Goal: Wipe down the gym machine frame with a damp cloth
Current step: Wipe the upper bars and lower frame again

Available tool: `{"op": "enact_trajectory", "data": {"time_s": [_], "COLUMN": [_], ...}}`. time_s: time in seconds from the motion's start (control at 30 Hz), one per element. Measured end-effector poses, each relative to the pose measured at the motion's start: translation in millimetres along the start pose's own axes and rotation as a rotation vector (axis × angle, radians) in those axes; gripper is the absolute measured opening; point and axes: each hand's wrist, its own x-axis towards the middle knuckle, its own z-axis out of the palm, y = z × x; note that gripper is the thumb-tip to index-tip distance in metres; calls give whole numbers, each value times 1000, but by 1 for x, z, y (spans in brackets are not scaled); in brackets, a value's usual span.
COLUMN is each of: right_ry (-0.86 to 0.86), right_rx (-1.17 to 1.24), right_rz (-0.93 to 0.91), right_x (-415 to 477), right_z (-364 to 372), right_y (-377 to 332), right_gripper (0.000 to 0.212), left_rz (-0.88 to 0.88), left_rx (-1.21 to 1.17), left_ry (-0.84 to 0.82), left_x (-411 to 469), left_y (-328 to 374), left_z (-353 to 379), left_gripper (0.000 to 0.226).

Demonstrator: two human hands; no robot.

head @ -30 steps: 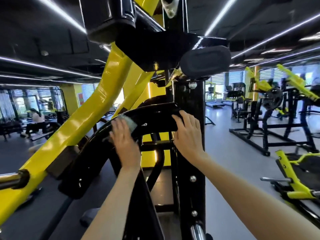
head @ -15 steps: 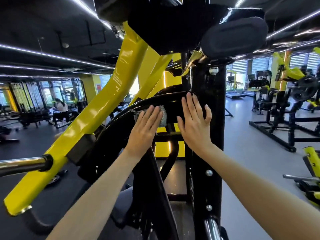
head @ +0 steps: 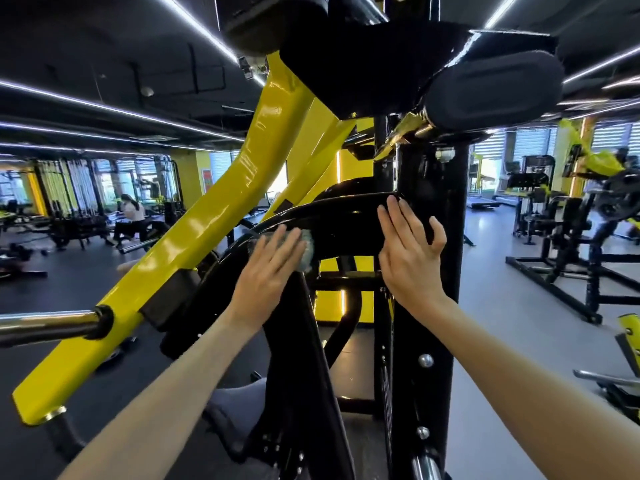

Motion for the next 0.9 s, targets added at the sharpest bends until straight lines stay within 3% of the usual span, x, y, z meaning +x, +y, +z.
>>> {"op": "enact_trajectory", "data": {"time_s": [0.13,0.2,0.3,0.43,0.47,0.53,0.6,0.67,0.8,0.83,0.9], "right_ry": [-14,-12,-24,-23,-34,-60,-82,-92,-70,-67,-30], "right_rx": [-16,-5,11,6,13,17,13,30,94,119,148], "right_rz": [19,21,23,27,35,44,34,20,-26,-26,21], "right_x": [2,3,10,5,5,4,5,7,2,2,3], "right_z": [-3,-4,-6,-8,-9,-11,-14,-15,-19,-20,-22], "right_y": [-6,-6,-3,-3,-6,-9,-9,-6,3,2,0], "right_gripper": [54,52,51,55,56,56,55,55,66,74,81], "left_rz": [-262,-169,-70,-554,-540,-329,-189,-320,-948,-970,-735], "left_rx": [-244,-317,-233,-270,-284,-306,-267,-245,-342,-385,-464], "left_ry": [48,44,33,83,81,66,44,55,206,213,172], "left_x": [34,54,32,14,29,56,57,33,37,59,99], "left_y": [60,88,51,44,62,99,96,66,55,67,105], "left_z": [9,10,9,1,2,2,3,5,-5,-8,-4], "left_gripper": [54,53,58,63,62,63,68,72,80,78,73]}}
